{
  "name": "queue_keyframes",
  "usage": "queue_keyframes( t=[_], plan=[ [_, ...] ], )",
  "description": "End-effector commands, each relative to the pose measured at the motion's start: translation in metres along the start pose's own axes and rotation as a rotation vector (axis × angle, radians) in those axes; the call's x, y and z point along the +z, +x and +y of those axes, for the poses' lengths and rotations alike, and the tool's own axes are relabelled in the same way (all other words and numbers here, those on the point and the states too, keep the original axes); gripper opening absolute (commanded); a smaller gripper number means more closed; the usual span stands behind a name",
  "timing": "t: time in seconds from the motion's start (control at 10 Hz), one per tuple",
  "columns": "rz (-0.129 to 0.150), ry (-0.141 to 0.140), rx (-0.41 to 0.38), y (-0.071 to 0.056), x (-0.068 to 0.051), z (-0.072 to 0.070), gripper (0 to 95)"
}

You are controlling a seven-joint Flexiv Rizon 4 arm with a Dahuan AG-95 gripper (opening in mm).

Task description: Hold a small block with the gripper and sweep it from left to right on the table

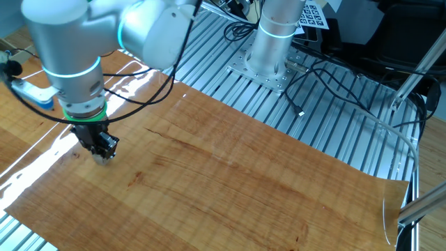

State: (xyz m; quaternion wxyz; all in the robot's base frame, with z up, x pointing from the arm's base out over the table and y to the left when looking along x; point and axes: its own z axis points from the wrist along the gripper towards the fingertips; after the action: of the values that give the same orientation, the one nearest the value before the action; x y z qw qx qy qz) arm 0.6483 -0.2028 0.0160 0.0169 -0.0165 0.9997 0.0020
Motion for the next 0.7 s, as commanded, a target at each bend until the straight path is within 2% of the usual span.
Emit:
queue_keyframes(
  t=[0.1, 0.7],
  plan=[
    [-0.008, 0.004, 0.000, 0.001, 0.003, 0.001, 0.0],
    [-0.010, 0.012, 0.028, -0.004, 0.003, 0.018, 0.0]
  ],
)
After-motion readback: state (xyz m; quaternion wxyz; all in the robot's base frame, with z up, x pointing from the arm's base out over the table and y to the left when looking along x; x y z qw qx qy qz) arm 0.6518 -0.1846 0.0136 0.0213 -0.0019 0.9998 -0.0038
